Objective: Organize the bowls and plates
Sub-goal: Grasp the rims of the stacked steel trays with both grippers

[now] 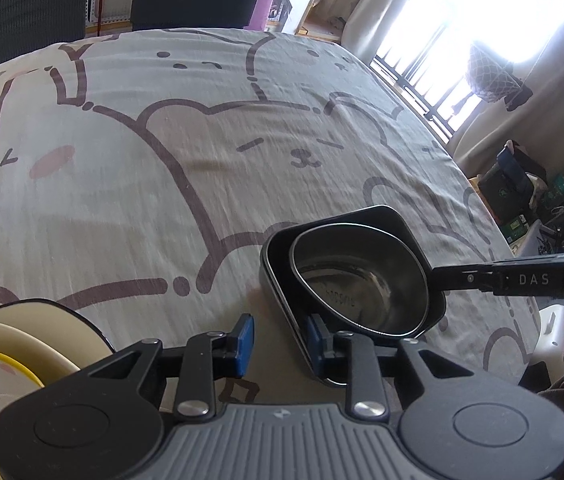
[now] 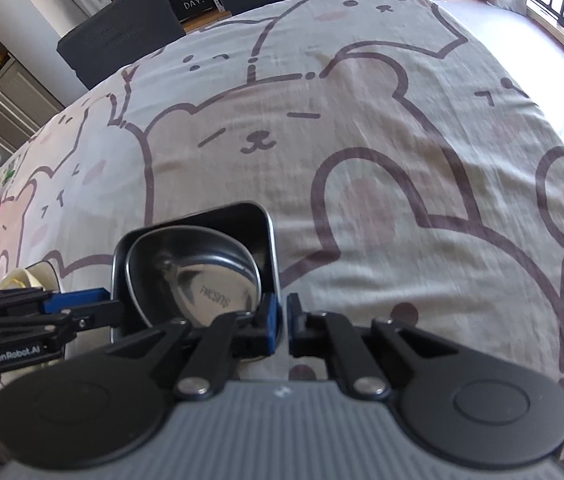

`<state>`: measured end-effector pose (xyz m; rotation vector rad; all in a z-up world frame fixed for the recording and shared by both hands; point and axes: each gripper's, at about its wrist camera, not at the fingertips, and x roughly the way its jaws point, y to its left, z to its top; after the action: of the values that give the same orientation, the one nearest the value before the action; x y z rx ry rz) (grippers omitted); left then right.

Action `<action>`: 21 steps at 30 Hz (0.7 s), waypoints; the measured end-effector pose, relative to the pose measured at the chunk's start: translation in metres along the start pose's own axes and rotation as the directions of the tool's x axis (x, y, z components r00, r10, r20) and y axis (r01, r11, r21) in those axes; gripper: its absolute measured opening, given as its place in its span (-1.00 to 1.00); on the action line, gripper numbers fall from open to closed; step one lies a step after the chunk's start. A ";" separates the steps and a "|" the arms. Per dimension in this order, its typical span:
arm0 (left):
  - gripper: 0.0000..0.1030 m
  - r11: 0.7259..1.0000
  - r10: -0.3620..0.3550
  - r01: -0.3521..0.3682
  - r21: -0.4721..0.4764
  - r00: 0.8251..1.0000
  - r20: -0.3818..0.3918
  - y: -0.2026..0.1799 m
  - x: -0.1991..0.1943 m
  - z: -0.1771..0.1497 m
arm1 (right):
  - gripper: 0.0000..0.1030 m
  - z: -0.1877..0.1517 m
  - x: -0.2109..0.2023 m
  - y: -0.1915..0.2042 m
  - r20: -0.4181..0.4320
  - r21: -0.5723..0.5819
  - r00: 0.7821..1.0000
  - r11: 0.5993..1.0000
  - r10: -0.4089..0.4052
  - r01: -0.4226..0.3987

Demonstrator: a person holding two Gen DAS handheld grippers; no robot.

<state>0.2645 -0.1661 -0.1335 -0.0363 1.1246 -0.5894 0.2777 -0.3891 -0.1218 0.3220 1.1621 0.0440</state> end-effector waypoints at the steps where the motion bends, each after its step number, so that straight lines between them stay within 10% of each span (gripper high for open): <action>1: -0.41 1.000 0.003 -0.003 0.007 1.000 0.000 -0.001 0.001 0.000 | -0.87 0.001 0.000 0.000 0.000 0.000 1.000 1.000 0.000 0.000; 21: -0.75 0.999 -0.036 0.036 -0.037 0.999 0.000 -0.003 0.002 -0.003 | -0.91 0.011 0.012 0.016 0.056 -0.214 0.998 0.977 -0.010 0.022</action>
<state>0.2613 -0.1689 -0.1359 -0.0887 1.1370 -0.6007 0.2940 -0.3744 -0.1241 0.1216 1.0940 0.1446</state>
